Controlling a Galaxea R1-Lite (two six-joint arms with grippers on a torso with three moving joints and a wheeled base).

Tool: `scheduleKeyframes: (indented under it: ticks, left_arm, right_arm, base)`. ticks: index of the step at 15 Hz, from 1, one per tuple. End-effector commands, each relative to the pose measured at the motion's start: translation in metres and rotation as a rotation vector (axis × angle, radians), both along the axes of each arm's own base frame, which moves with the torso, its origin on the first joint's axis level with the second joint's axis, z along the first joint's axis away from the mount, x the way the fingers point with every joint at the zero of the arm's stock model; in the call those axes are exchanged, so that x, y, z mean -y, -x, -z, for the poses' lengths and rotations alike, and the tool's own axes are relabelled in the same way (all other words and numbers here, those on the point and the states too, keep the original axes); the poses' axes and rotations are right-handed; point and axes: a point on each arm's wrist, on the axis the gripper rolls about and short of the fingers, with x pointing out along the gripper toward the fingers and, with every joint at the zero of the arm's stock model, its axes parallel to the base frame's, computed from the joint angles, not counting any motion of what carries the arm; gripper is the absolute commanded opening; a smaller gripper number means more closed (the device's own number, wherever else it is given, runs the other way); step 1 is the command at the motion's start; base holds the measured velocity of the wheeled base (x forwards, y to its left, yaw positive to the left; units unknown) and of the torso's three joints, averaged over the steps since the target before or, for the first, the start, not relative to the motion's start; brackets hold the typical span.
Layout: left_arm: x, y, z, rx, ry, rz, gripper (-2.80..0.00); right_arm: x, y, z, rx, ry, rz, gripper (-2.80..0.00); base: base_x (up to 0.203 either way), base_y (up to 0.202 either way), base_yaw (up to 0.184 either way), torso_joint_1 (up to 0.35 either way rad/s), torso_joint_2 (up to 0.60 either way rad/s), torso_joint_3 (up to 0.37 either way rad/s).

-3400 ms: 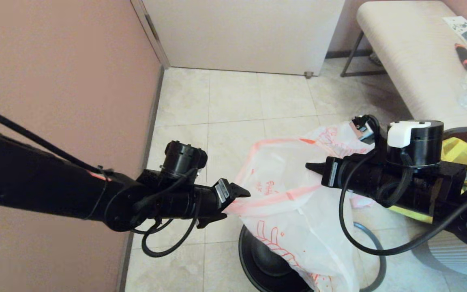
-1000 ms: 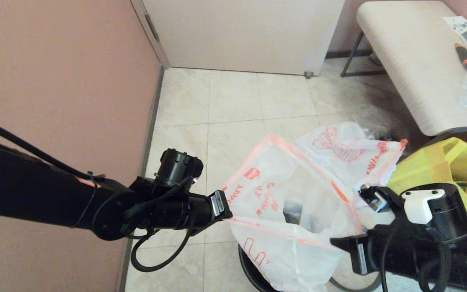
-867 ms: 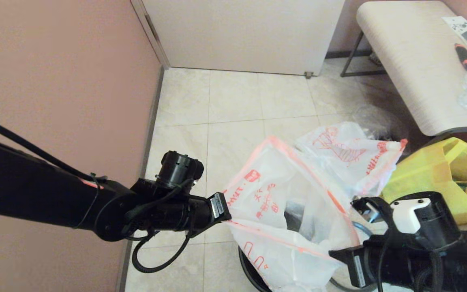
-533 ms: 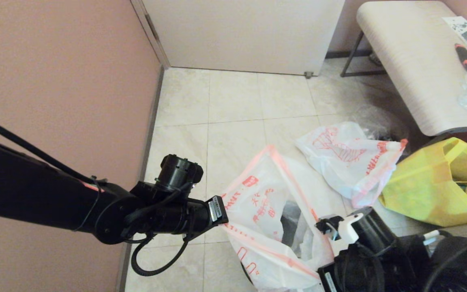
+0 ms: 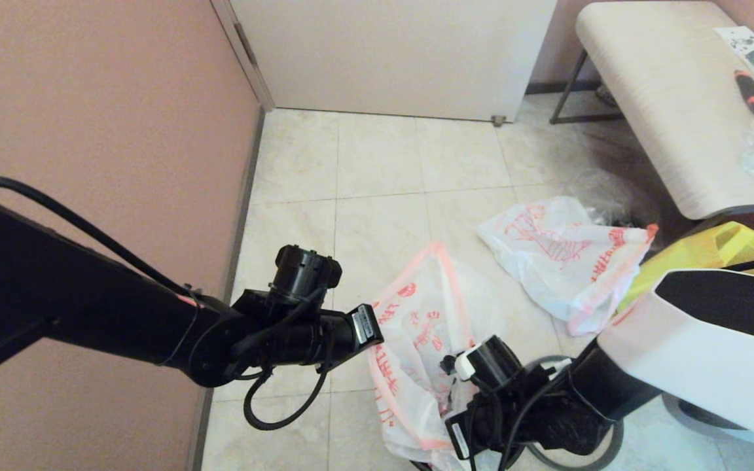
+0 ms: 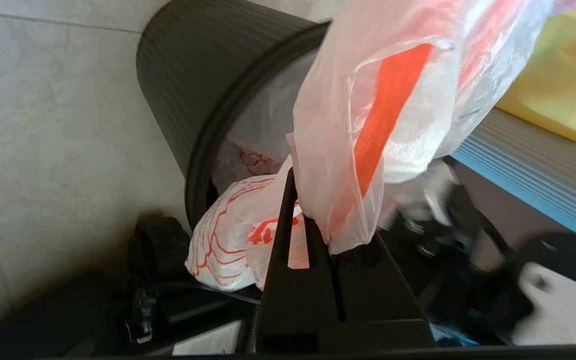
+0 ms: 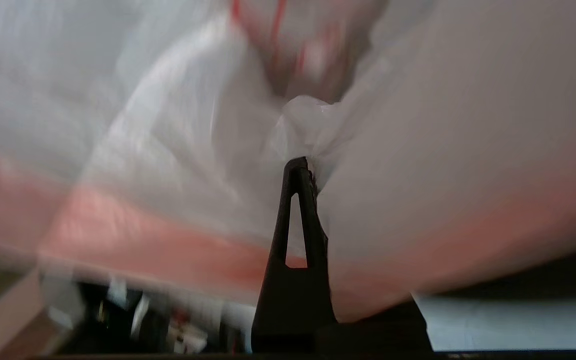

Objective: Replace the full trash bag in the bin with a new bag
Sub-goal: Put the new garbage bag on the trash can

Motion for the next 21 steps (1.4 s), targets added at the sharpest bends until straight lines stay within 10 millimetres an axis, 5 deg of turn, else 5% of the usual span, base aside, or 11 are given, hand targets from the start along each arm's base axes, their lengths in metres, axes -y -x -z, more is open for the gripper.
scheduleKeyframes:
  ticks: [1,5,12,16,21]
  left_arm:
    - [0.004,-0.009,0.014,-0.026,-0.013,-0.006,-2.8]
    - [0.007,-0.013,0.019,-0.031,-0.02,-0.005,-2.8]
    - [0.008,-0.007,0.015,-0.023,-0.036,0.023,-2.8]
    - [-0.017,0.007,0.031,-0.07,-0.098,0.017,-2.8]
    - [-0.043,0.043,0.005,-0.031,-0.055,0.024,-2.8]
  right_arm:
    - [-0.015,-0.023,0.03,-0.003,0.015,0.016,-2.8]
    - [-0.018,-0.068,0.04,0.075,0.018,0.1,-2.8]
    - [-0.028,-0.147,0.02,0.259,-0.035,0.23,-2.8]
    - [-0.073,-0.13,0.017,0.244,-0.031,0.141,-2.8]
    - [-0.109,-0.105,-0.014,0.247,-0.091,0.089,-2.8]
  base:
    - [0.0,0.0,0.0,0.0,0.0,0.0]
    - [0.0,0.0,0.0,0.0,0.0,0.0]
    - [0.0,0.0,0.0,0.0,0.0,0.0]
    - [0.0,0.0,0.0,0.0,0.0,0.0]
    - [0.0,0.0,0.0,0.0,0.0,0.0]
